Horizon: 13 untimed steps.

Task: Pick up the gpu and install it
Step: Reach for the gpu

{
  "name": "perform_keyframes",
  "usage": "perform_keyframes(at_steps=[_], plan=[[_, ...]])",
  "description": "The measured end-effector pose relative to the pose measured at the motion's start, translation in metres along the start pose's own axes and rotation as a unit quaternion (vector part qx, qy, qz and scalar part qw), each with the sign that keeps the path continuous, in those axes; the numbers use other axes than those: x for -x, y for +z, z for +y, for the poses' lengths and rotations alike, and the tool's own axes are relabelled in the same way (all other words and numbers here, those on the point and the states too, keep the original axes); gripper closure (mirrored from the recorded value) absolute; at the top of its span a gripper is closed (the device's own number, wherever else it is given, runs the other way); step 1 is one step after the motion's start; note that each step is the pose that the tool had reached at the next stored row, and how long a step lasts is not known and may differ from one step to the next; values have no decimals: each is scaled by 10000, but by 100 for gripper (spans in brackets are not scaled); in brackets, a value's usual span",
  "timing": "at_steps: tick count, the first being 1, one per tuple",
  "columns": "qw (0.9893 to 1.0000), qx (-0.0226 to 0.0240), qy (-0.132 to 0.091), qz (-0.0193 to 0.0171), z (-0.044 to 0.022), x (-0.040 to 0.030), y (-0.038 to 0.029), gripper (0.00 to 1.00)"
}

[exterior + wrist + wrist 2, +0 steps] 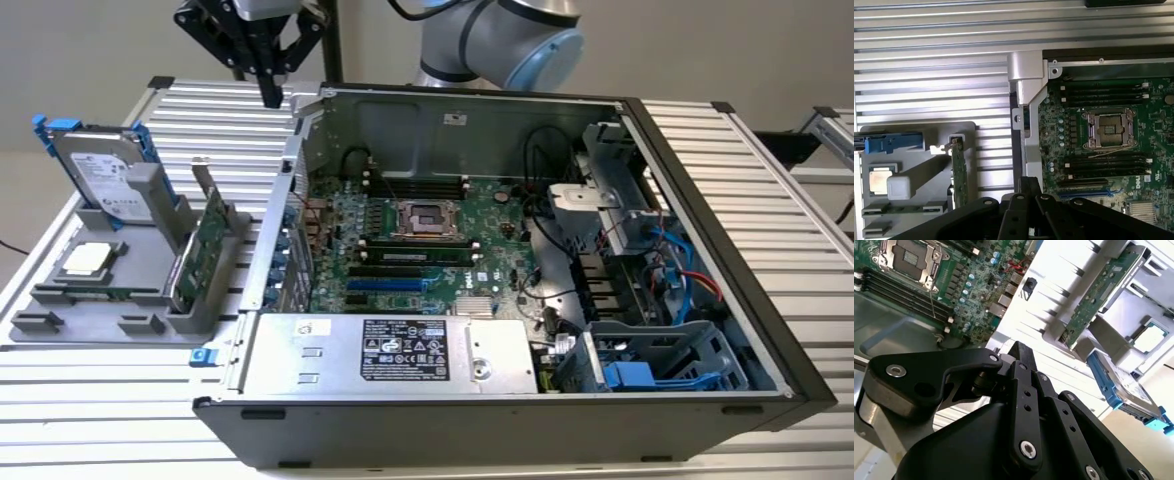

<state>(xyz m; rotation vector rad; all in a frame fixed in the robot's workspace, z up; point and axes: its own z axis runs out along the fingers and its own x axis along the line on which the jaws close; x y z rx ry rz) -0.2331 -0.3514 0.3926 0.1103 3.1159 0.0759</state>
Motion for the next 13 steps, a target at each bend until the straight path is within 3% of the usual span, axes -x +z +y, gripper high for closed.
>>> perform_keyframes(at_steps=[13], plan=[[10000, 4, 0, 0, -25, -121, -4, 100]])
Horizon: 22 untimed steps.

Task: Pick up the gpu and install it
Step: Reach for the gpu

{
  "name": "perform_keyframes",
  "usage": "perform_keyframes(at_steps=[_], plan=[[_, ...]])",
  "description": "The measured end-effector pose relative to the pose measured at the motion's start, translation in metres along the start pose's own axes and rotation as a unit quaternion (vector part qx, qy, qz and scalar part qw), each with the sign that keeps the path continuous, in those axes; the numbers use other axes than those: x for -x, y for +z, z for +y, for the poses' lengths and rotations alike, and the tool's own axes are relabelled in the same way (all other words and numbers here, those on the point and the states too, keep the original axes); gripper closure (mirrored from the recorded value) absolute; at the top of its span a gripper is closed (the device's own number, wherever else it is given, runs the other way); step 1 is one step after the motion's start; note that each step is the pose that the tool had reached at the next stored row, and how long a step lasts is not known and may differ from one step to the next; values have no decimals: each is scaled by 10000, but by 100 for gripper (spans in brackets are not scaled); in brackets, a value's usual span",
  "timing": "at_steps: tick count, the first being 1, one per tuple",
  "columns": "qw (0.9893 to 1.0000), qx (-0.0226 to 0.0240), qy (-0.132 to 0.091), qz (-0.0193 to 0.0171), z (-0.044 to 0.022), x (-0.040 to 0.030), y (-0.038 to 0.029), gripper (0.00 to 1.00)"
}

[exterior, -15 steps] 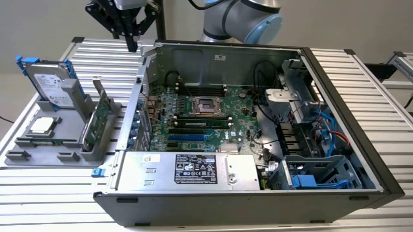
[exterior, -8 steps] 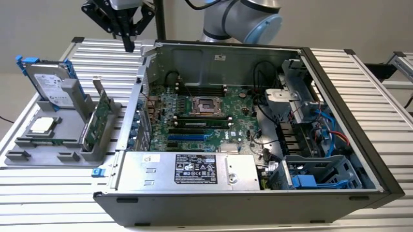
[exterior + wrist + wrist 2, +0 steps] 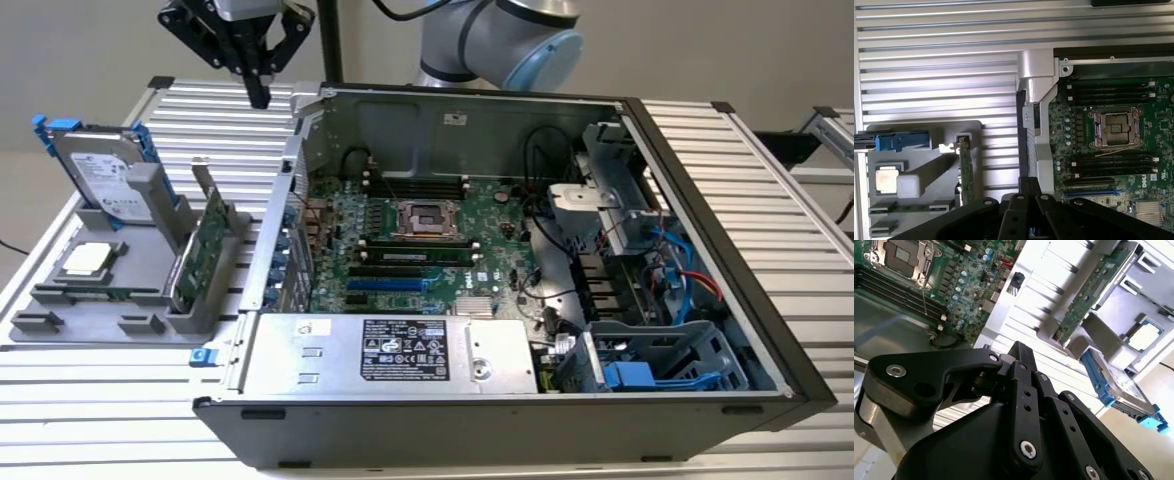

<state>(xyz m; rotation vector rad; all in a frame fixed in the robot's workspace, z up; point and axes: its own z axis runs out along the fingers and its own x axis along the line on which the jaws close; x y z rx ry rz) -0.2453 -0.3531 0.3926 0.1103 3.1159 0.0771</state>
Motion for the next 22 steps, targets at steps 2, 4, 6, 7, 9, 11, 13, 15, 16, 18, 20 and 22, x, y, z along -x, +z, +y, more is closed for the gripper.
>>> perform_keyframes(at_steps=[2, 4, 6, 7, 9, 11, 13, 15, 16, 18, 20, 22], plan=[[10000, 2, 0, 0, -5, -25, -1, 100], [10000, 4, 0, 0, -10, -53, -1, 100], [10000, 6, 0, 0, -14, -81, -2, 100], [10000, 7, 0, 1, -17, -95, -3, 100], [10000, 9, 1, 1, -20, -124, -4, 100], [10000, 10, 0, 1, -24, -154, -4, 100], [10000, 11, 0, 1, -27, -189, -5, 100], [10000, 11, 0, 1, -29, -224, -6, 100], [10000, 11, 0, 1, -31, -241, -7, 100], [10000, 11, 1, 1, -33, -279, -8, 100], [10000, 11, 0, 1, -36, -315, -8, 100], [10000, 11, 0, 1, -39, -355, -9, 100]])
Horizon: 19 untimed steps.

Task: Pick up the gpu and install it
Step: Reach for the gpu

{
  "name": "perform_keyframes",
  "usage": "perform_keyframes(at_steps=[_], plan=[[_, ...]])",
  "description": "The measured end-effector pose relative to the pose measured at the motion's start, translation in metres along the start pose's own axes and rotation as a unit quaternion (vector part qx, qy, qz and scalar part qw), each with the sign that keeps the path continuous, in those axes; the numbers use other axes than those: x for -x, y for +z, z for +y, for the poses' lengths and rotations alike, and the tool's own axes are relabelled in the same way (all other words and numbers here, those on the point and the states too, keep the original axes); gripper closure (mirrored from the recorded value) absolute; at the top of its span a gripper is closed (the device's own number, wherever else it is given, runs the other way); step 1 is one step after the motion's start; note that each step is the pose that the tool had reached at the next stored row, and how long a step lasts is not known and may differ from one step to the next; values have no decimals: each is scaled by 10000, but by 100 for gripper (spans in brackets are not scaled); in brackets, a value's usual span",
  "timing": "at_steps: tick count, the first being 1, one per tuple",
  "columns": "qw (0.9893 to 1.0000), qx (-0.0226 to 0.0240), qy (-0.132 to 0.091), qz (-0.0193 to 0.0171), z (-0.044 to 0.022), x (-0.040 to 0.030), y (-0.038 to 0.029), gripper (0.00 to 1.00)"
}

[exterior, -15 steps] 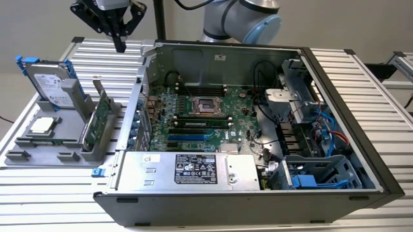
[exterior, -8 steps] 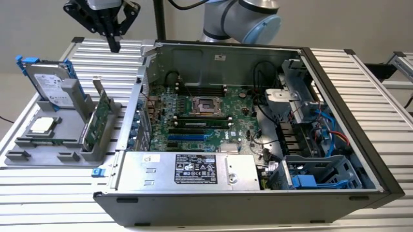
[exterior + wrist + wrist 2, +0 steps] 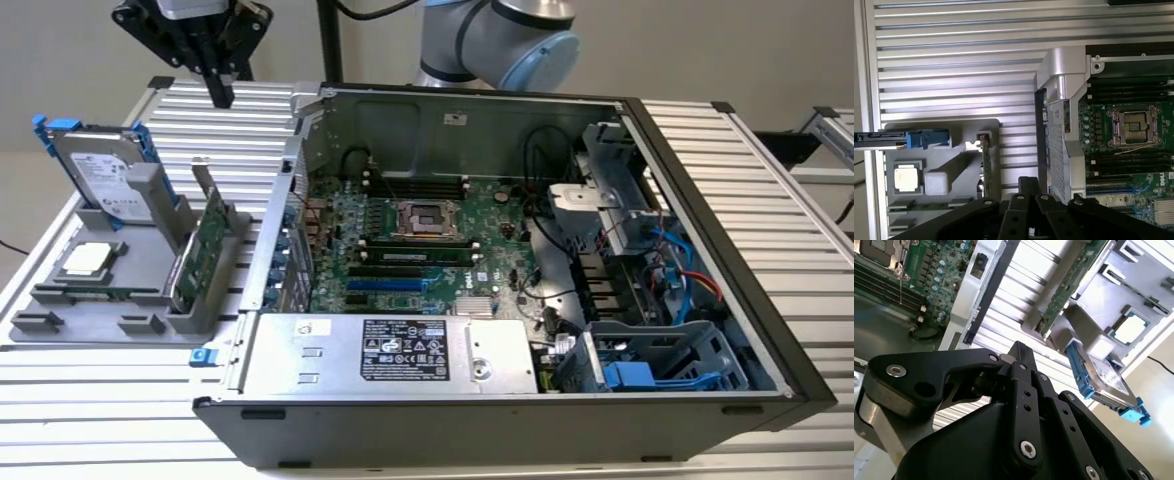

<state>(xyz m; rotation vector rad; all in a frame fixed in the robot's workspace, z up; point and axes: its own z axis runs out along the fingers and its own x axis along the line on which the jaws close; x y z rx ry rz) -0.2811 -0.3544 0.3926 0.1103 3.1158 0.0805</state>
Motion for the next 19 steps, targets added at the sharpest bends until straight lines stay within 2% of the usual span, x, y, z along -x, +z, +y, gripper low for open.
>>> perform_keyframes(at_steps=[19], plan=[[10000, 0, -2, -1, -32, -454, -11, 100]])
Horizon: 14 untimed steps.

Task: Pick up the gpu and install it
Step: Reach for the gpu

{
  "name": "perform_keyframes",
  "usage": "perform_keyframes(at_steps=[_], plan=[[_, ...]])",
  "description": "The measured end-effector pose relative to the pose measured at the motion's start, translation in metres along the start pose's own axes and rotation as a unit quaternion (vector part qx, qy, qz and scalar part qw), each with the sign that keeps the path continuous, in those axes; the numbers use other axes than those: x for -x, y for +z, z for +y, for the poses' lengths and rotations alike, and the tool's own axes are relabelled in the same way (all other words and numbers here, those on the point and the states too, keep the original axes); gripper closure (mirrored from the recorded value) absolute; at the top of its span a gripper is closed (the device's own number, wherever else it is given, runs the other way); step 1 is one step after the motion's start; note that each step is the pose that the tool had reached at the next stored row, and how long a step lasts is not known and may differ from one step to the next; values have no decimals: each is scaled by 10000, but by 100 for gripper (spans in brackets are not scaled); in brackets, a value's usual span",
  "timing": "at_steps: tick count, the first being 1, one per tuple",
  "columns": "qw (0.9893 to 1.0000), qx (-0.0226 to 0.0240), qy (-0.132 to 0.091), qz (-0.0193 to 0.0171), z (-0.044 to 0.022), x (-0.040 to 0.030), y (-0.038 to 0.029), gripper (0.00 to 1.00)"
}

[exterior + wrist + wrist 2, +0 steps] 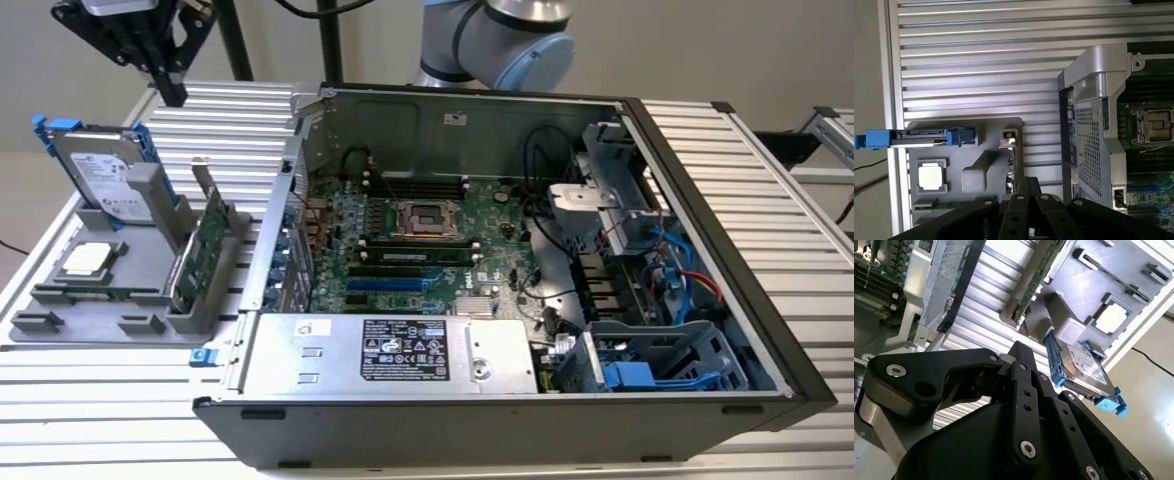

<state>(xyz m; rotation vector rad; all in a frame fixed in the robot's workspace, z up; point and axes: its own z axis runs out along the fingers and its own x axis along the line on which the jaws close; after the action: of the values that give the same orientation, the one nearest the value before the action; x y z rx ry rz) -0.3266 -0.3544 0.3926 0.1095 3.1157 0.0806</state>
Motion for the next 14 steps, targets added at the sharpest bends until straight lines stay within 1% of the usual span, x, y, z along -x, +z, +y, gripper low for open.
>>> perform_keyframes(at_steps=[9, 11, 14], plan=[[10000, 0, 0, 0, -13, -195, -5, 100], [10000, 0, 0, 0, -15, -210, -5, 100], [10000, 0, 0, 0, -15, -211, -5, 100]])
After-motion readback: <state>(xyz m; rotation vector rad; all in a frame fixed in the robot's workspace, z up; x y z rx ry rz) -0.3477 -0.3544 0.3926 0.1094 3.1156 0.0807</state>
